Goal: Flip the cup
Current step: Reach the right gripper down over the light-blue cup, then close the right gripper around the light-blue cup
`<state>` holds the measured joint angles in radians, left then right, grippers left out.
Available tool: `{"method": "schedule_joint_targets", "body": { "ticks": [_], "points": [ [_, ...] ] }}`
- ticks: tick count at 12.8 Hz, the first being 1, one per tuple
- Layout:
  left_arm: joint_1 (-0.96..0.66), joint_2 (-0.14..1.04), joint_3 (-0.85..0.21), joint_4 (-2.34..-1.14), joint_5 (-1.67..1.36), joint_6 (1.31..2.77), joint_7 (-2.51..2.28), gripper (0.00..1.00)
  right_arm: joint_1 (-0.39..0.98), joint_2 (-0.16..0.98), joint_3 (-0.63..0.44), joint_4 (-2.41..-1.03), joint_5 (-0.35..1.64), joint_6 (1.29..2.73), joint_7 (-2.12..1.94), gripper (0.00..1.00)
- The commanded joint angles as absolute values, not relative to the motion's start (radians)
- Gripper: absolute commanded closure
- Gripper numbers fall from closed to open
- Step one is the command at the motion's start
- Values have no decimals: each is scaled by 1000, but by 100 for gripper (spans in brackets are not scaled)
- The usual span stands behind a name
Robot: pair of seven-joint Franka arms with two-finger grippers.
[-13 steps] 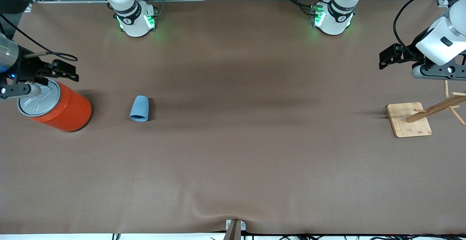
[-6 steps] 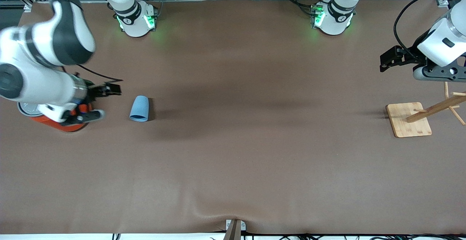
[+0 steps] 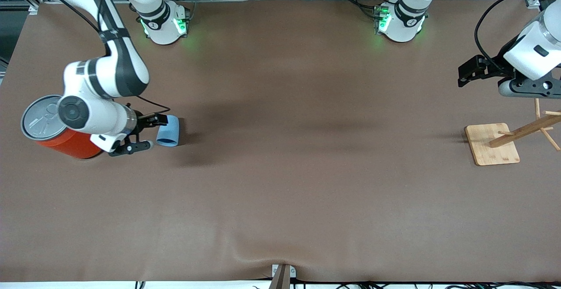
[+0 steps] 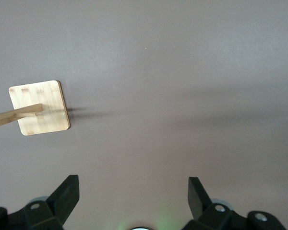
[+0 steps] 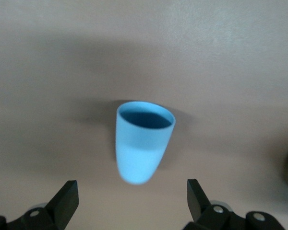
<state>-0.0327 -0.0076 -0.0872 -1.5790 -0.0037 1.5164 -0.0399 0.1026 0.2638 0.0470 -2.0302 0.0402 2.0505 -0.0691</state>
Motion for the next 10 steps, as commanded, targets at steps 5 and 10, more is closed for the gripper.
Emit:
{"method": "schedule_joint_targets", "body": {
  "ticks": [5, 10],
  "points": [
    [-12, -3, -86, -1565, 3, 1526, -38, 0, 98, 330, 49, -2201, 40, 2315, -71, 0],
    [-11, -3, -86, -1565, 3, 1528, -38, 0, 101, 362, 52, -2206, 41, 2347, -71, 83]
  ]
}}
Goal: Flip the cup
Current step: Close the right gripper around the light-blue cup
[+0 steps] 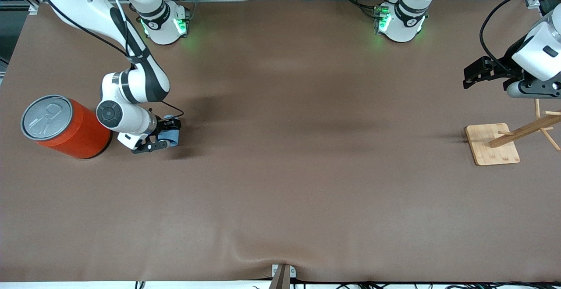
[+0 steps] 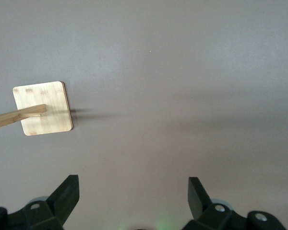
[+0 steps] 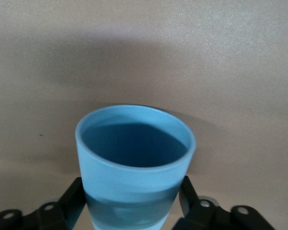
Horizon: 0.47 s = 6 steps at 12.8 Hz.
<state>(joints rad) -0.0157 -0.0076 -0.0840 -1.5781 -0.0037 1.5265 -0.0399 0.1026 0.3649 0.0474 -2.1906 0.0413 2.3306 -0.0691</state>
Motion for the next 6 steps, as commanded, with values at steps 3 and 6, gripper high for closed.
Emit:
{"method": "schedule_joint_targets", "body": {
  "ticks": [3, 6],
  "points": [
    [-11, -3, -86, -1565, 3, 1526, -37, 0, 103, 364, 119, -2098, 41, 2282, -74, 100],
    [-11, -3, -86, -1565, 3, 1526, -37, 0, 129, 484, 239, -1744, 43, 2022, -74, 100]
  ]
}}
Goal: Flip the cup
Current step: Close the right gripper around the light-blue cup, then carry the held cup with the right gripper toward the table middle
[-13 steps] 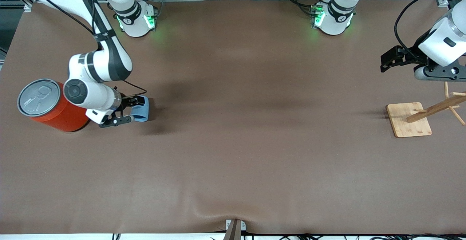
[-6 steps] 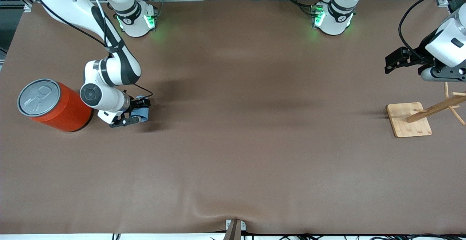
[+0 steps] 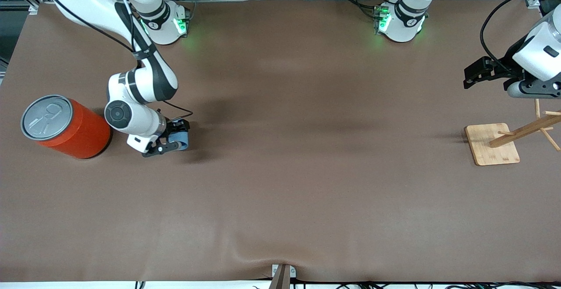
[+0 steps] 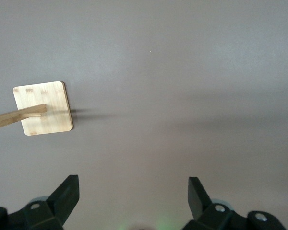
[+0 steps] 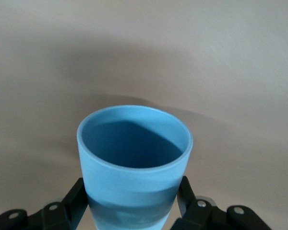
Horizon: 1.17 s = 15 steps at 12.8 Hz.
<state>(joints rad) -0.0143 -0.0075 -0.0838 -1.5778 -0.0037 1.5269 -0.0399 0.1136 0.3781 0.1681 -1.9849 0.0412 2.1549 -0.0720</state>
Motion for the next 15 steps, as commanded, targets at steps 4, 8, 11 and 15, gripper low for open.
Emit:
{"method": "schedule_joint_targets", "body": {
  "ticks": [4, 8, 11, 15],
  "points": [
    [-11, -3, -86, -1565, 3, 1528, -37, 0, 285, 667, 330, -1415, 20, 2010, -89, 100],
    [-11, -3, -86, -1565, 3, 1526, -37, 0, 509, 790, 327, -1255, -264, 2057, -380, 100],
    [-9, -3, -86, -1565, 3, 1528, -37, 0, 635, 872, 304, -1169, -368, 2054, -387, 100],
    [-9, -3, -86, -1565, 3, 1526, -38, 0, 760, 897, 272, -1147, -410, 2045, -359, 100]
  ]
}}
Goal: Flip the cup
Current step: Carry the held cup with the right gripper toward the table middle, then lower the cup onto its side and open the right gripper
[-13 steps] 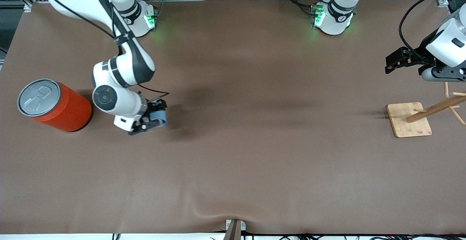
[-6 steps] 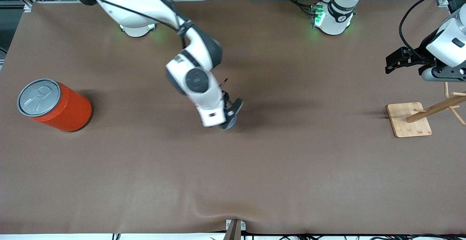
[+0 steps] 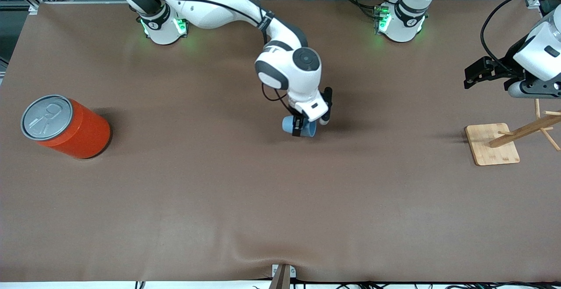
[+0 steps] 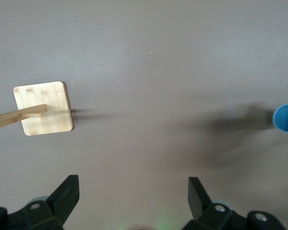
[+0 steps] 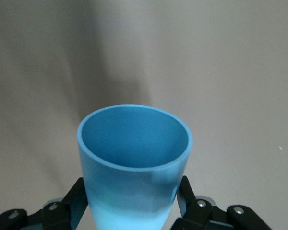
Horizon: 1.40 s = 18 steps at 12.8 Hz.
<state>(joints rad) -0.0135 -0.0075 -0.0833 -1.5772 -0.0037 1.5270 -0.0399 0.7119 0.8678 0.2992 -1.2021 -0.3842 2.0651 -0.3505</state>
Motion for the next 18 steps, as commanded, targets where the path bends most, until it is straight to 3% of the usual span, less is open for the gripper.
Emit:
{"method": "schedule_joint_targets", "body": {
  "ticks": [1, 10, 11, 12, 18],
  "points": [
    [-9, -3, -86, -1565, 3, 1528, -37, 0, 793, 906, 237, -1150, -410, 2048, -342, 100],
    [-6, -3, -86, -1565, 3, 1528, -37, 0, 851, 989, 190, -1149, -422, 2081, -244, 97],
    [-6, -3, -86, -1565, 3, 1528, -37, 0, 851, 988, 190, -1150, -423, 2082, -245, 64],
    [-5, -3, -86, -1565, 2, 1528, -37, 0, 850, 988, 189, -1150, -423, 2082, -245, 1],
    [-6, -3, -86, -1565, 2, 1528, -37, 0, 847, 940, 195, -1150, -408, 2034, -245, 0]
  ]
}}
